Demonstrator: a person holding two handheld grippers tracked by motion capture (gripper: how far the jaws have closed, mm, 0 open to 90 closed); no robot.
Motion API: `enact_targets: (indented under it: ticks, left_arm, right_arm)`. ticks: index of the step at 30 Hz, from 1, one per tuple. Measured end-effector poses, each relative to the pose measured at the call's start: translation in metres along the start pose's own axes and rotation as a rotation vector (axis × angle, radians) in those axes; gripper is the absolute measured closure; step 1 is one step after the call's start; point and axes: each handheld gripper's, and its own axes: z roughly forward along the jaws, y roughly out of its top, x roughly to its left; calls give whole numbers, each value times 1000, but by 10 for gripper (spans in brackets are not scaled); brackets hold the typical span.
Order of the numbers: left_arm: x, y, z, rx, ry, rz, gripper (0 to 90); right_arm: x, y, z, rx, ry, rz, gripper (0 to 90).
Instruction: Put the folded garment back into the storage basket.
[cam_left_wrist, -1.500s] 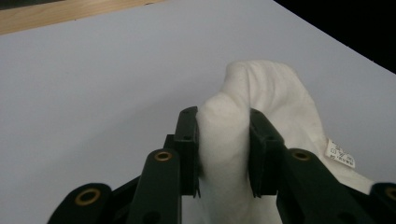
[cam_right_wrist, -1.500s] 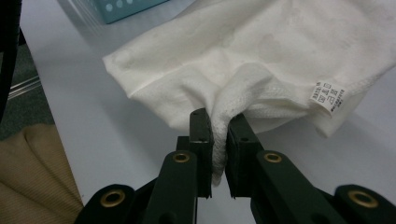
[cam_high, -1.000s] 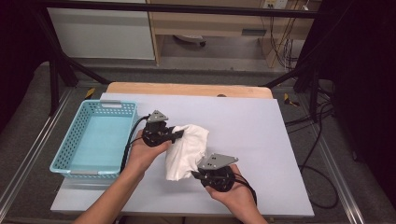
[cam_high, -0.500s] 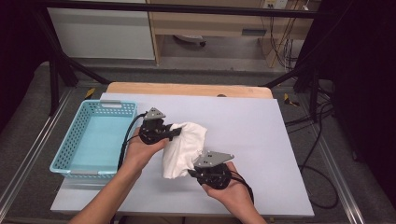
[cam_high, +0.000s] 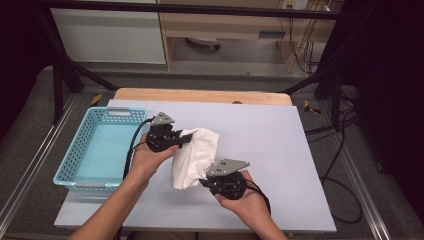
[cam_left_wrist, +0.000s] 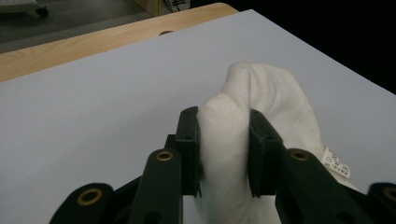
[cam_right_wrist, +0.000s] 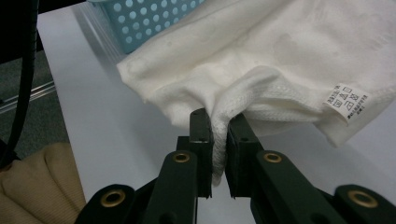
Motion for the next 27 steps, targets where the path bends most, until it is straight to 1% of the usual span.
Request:
enact_targets:
  ticks: [7,13,14,15,27]
  left_arm:
    - [3,2,-6,-10,3,-4,700]
    - [8,4,-12,-16,6,-10,700]
    - [9,4,-13,-20,13,-4,700]
    - [9,5,-14,-18,7,-10,700]
    - [18,10,-25,-34,17,-11,700]
  right_arm:
    - [0,7,1,-1,11,-5,831]
    - [-1,12,4,-5,19,0,831]
    - [-1,13,4,-5,19,-1,831]
    - [-1,14,5,-6,20,-2,830]
    - [0,28,11,-8,32,-14,831]
